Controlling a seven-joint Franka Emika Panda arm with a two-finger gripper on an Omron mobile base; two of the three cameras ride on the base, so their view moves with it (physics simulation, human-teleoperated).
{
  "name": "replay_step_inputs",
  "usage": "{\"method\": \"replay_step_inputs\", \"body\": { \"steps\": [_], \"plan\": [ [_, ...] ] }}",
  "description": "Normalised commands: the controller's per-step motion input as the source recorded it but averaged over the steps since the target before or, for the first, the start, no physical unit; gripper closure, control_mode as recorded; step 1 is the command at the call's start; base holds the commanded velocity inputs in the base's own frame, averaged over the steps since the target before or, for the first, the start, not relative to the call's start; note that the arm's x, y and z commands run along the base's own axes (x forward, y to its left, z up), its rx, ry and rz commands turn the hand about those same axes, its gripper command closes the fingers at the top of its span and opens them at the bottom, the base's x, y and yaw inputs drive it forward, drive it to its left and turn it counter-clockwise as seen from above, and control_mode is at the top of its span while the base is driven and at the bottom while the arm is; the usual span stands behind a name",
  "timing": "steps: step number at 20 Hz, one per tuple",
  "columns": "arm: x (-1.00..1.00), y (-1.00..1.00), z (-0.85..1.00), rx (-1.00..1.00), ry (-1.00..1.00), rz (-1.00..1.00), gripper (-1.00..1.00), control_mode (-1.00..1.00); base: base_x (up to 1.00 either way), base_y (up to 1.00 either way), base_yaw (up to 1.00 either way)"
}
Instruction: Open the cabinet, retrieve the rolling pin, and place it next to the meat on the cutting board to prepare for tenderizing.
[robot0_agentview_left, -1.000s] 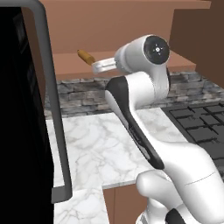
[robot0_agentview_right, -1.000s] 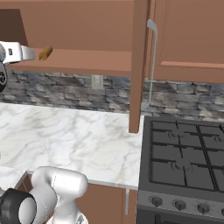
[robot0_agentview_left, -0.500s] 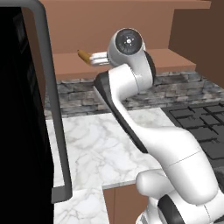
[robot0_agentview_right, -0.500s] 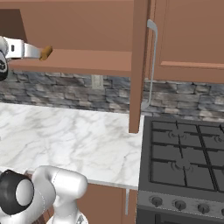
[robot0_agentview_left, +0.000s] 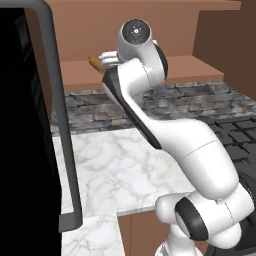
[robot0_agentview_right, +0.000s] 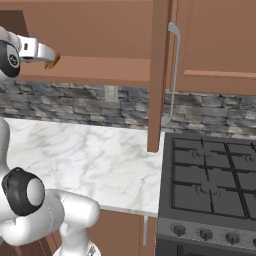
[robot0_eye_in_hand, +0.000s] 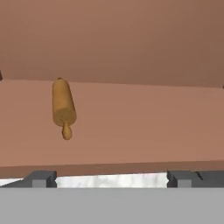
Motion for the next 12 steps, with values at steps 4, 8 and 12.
{"method": "replay_step_inputs", "body": {
  "steps": [4, 8, 12],
  "plan": [
    [0.32, 0.0, -0.02, 0.02, 0.0, 0.0, -1.0, -1.0, 0.0, 0.0, 0.0],
    [0.08, 0.06, -0.13, 0.0, -0.02, 0.0, -1.0, -1.0, 0.0, 0.0, 0.0],
    [0.0, 0.1, -0.17, 0.01, -0.03, 0.0, -1.0, -1.0, 0.0, 0.0, 0.0]
  ]
}}
